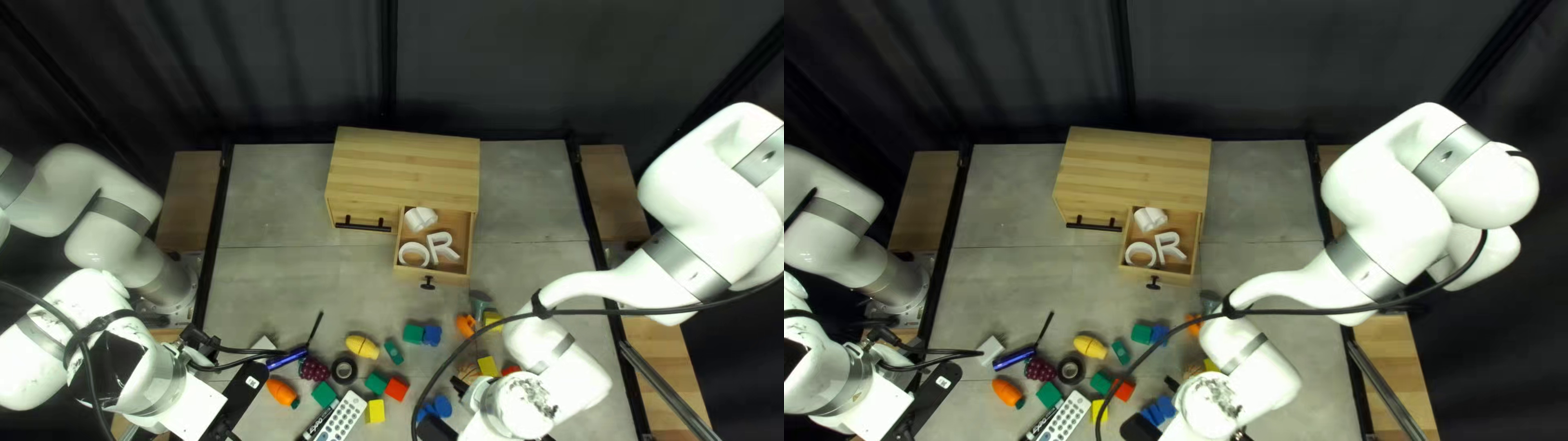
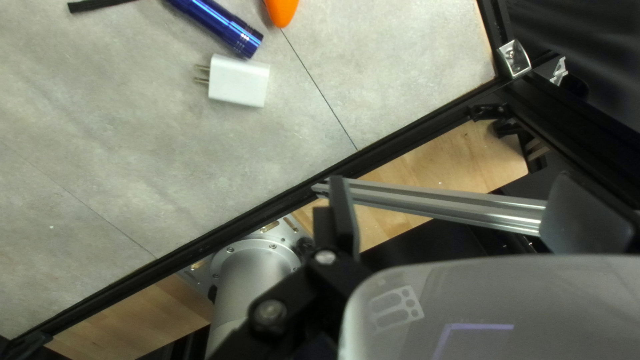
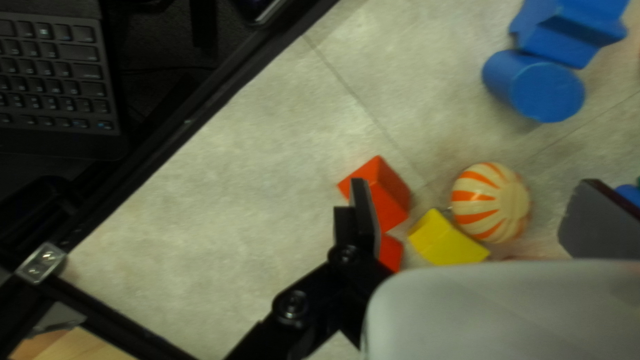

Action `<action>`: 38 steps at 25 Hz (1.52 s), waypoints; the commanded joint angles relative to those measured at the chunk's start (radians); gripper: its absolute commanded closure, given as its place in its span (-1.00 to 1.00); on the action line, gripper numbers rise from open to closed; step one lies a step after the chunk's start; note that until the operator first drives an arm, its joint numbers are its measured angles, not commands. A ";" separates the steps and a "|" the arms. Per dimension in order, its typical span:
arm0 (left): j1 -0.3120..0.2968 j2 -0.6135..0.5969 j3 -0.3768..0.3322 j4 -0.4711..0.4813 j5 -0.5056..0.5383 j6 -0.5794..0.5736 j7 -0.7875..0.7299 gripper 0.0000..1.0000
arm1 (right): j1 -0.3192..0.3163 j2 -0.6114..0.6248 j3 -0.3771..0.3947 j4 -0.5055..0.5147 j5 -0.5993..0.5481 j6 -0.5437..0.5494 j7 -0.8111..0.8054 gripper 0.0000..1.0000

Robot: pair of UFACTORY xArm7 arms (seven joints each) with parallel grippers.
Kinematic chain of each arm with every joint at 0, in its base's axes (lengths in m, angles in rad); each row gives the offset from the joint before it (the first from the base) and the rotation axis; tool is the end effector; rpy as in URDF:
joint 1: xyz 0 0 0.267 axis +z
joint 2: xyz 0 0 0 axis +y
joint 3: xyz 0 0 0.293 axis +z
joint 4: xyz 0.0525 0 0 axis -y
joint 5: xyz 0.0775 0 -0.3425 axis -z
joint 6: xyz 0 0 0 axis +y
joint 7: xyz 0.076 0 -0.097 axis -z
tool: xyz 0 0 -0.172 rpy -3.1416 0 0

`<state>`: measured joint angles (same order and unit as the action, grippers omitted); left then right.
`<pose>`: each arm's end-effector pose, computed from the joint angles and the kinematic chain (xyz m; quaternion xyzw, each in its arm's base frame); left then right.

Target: Open drawers and place objects into drawer and close

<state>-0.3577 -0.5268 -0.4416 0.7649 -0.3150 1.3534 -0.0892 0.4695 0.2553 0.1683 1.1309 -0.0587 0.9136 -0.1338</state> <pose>0.1800 -0.2633 0.2360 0.9588 -0.2768 -0.0604 0.0210 0.4082 0.2954 0.1074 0.9202 0.3910 -0.0159 0.0059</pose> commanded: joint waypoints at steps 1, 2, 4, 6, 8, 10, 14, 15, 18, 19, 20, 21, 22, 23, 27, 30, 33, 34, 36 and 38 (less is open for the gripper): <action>0.000 0.000 0.000 0.000 0.000 0.000 0.000 -1.00 | 0.014 -0.030 -0.014 -0.037 -0.026 -0.010 0.100 -1.00; 0.000 0.000 0.000 0.000 0.000 0.000 0.000 -1.00 | 0.015 -0.035 -0.014 -0.042 -0.026 -0.008 0.110 -1.00; 0.000 0.000 0.000 0.000 0.000 0.000 0.000 -1.00 | 0.018 -0.045 -0.011 -0.054 -0.015 0.000 0.127 -1.00; 0.000 0.000 0.000 0.000 0.000 0.000 0.000 -1.00 | 0.020 -0.049 -0.006 -0.062 0.002 0.013 0.138 -1.00; 0.000 0.000 0.000 0.000 0.000 0.000 0.000 -1.00 | 0.023 -0.049 -0.005 -0.070 0.011 0.014 0.161 -1.00; 0.000 0.000 0.000 0.000 0.000 0.000 0.000 -1.00 | 0.023 -0.038 -0.010 -0.069 0.015 0.014 0.189 -1.00; 0.000 0.000 0.000 0.000 0.000 0.000 0.000 -1.00 | 0.023 -0.012 -0.035 -0.052 0.000 0.024 0.283 -1.00; 0.000 0.000 0.000 0.000 0.000 0.000 0.000 -1.00 | 0.025 0.003 -0.043 -0.033 -0.015 0.033 0.309 -1.00; 0.000 0.000 0.000 0.000 0.000 0.000 0.000 -1.00 | 0.031 0.030 -0.061 0.002 -0.045 0.047 0.366 -1.00; 0.000 0.000 0.000 0.000 0.000 0.000 0.000 -1.00 | 0.033 0.029 -0.065 0.000 -0.053 0.044 0.383 -1.00; 0.000 0.000 0.000 0.000 0.000 0.000 0.000 -1.00 | 0.038 0.015 -0.072 -0.018 -0.067 0.034 0.420 -1.00; 0.000 0.000 0.000 0.000 0.000 0.000 0.000 -1.00 | 0.041 0.002 -0.075 -0.036 -0.075 0.027 0.446 -1.00; 0.000 0.000 0.000 0.000 0.000 0.000 0.000 -1.00 | 0.043 -0.009 -0.076 -0.049 -0.078 0.023 0.461 -1.00; 0.000 0.000 0.000 0.000 0.000 0.000 0.000 -1.00 | 0.045 -0.036 -0.075 -0.079 -0.076 0.019 0.484 -1.00; 0.000 0.000 0.000 0.000 0.000 0.000 0.000 -1.00 | 0.052 -0.112 -0.062 -0.153 -0.028 0.045 0.531 -1.00; 0.000 0.000 0.000 0.000 0.000 0.000 0.000 -1.00 | 0.066 -0.125 -0.041 -0.158 0.027 0.071 0.540 -1.00; 0.000 0.000 0.000 0.000 0.000 0.000 0.000 -1.00 | 0.088 -0.099 -0.011 -0.136 0.069 0.079 0.522 -1.00; 0.000 0.000 0.000 0.000 0.000 0.000 0.000 -1.00 | 0.093 -0.090 -0.004 -0.131 0.075 0.079 0.515 -1.00; 0.000 0.000 0.000 0.000 0.000 0.000 0.000 -1.00 | 0.108 -0.078 0.018 -0.133 0.094 0.067 0.494 -1.00; 0.000 0.000 0.000 0.000 0.000 0.000 0.000 -1.00 | 0.126 -0.100 0.042 -0.175 0.117 0.042 0.491 -1.00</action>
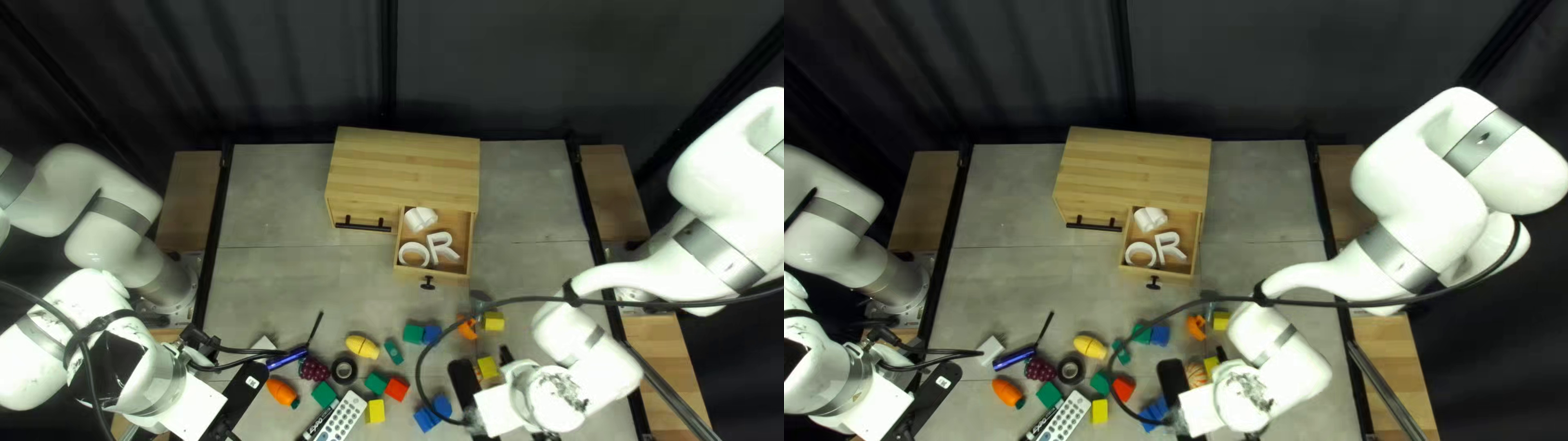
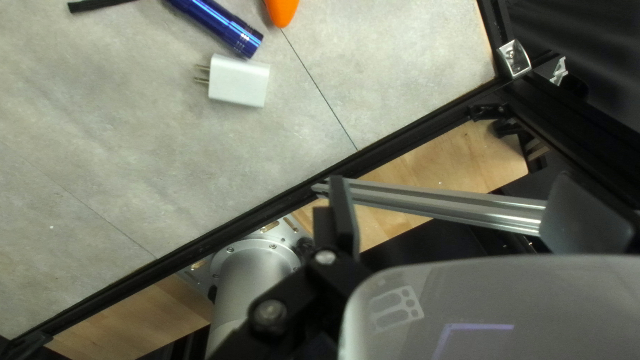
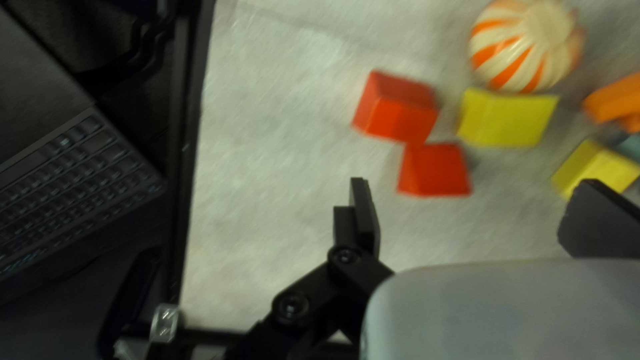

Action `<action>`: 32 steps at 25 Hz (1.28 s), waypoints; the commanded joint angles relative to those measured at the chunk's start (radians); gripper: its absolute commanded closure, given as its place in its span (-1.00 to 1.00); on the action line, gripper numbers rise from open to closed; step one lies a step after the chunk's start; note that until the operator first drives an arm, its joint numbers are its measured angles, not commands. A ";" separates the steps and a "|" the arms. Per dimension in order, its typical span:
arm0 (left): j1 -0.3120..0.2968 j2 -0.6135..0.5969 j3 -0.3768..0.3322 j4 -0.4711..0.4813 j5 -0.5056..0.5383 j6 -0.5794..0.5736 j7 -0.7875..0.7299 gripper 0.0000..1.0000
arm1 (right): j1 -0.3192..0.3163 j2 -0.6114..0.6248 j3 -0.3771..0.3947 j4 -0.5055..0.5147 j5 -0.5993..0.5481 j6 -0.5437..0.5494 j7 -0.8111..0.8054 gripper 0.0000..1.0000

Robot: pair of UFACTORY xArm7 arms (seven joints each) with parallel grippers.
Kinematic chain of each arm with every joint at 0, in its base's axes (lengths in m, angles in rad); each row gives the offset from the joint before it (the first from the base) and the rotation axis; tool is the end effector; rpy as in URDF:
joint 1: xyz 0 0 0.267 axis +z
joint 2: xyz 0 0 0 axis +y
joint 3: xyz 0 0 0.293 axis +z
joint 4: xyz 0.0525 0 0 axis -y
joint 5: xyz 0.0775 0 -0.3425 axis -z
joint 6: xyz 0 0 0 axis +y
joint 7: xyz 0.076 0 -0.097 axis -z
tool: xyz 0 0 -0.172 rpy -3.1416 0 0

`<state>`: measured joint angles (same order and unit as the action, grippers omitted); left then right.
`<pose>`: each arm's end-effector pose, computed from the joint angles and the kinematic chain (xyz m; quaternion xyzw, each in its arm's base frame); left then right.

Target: Open drawers and place objects into drawer and close

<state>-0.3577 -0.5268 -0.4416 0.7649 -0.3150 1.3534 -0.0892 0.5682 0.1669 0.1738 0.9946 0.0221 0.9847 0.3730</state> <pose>0.1800 -0.2633 0.2360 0.9588 -0.2768 -0.0604 0.0210 0.3179 0.3022 0.0963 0.9811 0.1761 -0.0778 0.0213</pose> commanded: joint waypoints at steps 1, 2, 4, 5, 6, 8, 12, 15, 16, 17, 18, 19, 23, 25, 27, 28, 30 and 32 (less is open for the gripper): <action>0.000 0.000 0.000 0.000 0.000 0.000 0.000 -1.00 | 0.033 -0.020 0.043 -0.053 0.043 -0.035 -0.012 -1.00; 0.000 0.000 0.000 0.000 0.000 0.000 0.000 -1.00 | 0.043 -0.035 0.054 -0.073 0.054 -0.045 -0.006 -1.00; 0.000 0.000 0.000 0.000 0.000 0.000 0.000 -1.00 | 0.055 -0.049 0.066 -0.093 0.065 -0.052 0.005 -1.00; 0.000 0.000 0.000 0.000 0.000 0.000 0.000 -1.00 | 0.064 -0.058 0.075 -0.106 0.072 -0.056 0.013 -1.00; 0.000 0.000 0.000 0.000 0.000 0.000 0.000 -1.00 | 0.069 -0.063 0.080 -0.114 0.076 -0.058 0.019 -1.00; 0.000 0.000 0.000 0.000 0.000 0.000 0.000 -1.00 | 0.080 -0.073 0.091 -0.133 0.083 -0.064 0.038 -1.00; 0.000 0.000 0.000 0.000 0.000 0.000 0.000 -1.00 | 0.093 -0.081 0.100 -0.157 0.083 -0.072 0.079 -1.00; 0.000 0.000 0.000 0.000 0.000 0.000 0.000 -1.00 | 0.094 -0.072 0.095 -0.145 0.066 -0.062 0.118 -1.00; 0.000 0.000 0.000 0.000 0.000 0.000 0.000 -1.00 | 0.093 -0.069 0.094 -0.141 0.063 -0.058 0.126 -1.00; 0.000 0.000 0.000 0.000 0.000 0.000 0.000 -1.00 | 0.093 -0.069 0.094 -0.141 0.063 -0.058 0.126 -1.00; 0.000 0.000 0.000 0.000 0.000 0.000 0.000 -1.00 | 0.093 -0.069 0.094 -0.141 0.063 -0.058 0.126 -1.00; 0.000 0.000 0.000 0.000 0.000 0.000 0.000 -1.00 | 0.093 -0.069 0.094 -0.141 0.063 -0.058 0.126 -1.00; 0.000 0.000 0.000 0.000 0.000 0.000 0.000 -1.00 | 0.093 -0.069 0.094 -0.141 0.063 -0.058 0.126 -1.00; 0.000 0.000 0.000 0.000 0.000 0.000 0.000 -1.00 | 0.093 -0.069 0.094 -0.141 0.063 -0.058 0.126 -1.00; 0.000 0.000 0.000 0.000 0.000 0.000 0.000 -1.00 | 0.093 -0.069 0.094 -0.141 0.063 -0.058 0.126 -1.00; 0.000 0.000 0.000 0.000 0.000 0.000 0.000 -1.00 | 0.093 -0.069 0.094 -0.141 0.063 -0.058 0.126 -1.00; 0.000 0.000 0.000 0.000 0.000 0.000 0.000 -1.00 | 0.093 -0.069 0.094 -0.141 0.063 -0.058 0.126 -1.00; 0.000 0.000 0.000 0.000 0.000 0.000 0.000 -1.00 | 0.093 -0.069 0.094 -0.141 0.063 -0.058 0.126 -1.00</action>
